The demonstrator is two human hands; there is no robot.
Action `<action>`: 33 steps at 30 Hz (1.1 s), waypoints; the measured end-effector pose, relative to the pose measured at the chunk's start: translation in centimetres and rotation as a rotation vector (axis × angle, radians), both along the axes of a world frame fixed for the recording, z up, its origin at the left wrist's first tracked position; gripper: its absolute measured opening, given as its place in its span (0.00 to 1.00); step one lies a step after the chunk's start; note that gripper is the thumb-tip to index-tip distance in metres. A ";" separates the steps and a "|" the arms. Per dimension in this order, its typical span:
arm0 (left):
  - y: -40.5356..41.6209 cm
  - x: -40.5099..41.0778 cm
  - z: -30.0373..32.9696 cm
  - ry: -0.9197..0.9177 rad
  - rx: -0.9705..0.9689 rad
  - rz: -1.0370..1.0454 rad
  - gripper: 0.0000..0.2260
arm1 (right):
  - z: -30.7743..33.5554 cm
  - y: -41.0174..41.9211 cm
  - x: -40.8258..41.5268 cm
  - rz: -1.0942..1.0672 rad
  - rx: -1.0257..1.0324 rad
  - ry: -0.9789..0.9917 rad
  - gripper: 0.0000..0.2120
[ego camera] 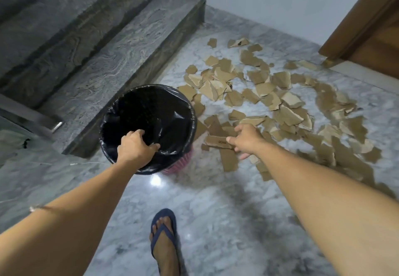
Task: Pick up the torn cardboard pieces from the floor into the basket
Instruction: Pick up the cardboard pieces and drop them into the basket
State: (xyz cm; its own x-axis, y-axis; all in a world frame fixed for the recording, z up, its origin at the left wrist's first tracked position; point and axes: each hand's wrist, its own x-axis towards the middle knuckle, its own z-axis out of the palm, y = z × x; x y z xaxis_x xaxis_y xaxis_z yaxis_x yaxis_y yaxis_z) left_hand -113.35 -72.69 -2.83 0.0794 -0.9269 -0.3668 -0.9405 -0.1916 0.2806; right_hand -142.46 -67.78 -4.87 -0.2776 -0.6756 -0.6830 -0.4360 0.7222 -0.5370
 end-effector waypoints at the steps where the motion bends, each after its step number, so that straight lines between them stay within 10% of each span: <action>1: 1.2 -1.4 0.3 0.059 -0.030 0.014 0.29 | 0.2 1.2 -1.4 0.014 0.000 0.016 0.29; 8: 9.9 -9.9 -0.8 0.199 -0.135 -0.028 0.09 | -0.3 9.8 -10.1 -0.007 0.037 0.073 0.25; 25: 12.2 -22.1 -24.8 0.095 0.250 -0.359 0.28 | -19.7 22.6 -23.3 -0.242 0.176 0.107 0.19; 33: 8.5 -25.2 -32.7 0.058 0.098 -0.418 0.24 | -26.9 22.8 -25.8 -0.294 0.195 0.259 0.30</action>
State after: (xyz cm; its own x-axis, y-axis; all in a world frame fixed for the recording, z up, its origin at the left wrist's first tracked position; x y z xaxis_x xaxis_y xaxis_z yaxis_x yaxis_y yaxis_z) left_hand -138.51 -64.19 -35.55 -0.3189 -0.8353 -0.4478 -0.9262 0.1743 0.3345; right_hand -168.25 -44.98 -31.77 -0.6180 -0.4074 -0.6724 -0.2991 0.9128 -0.2781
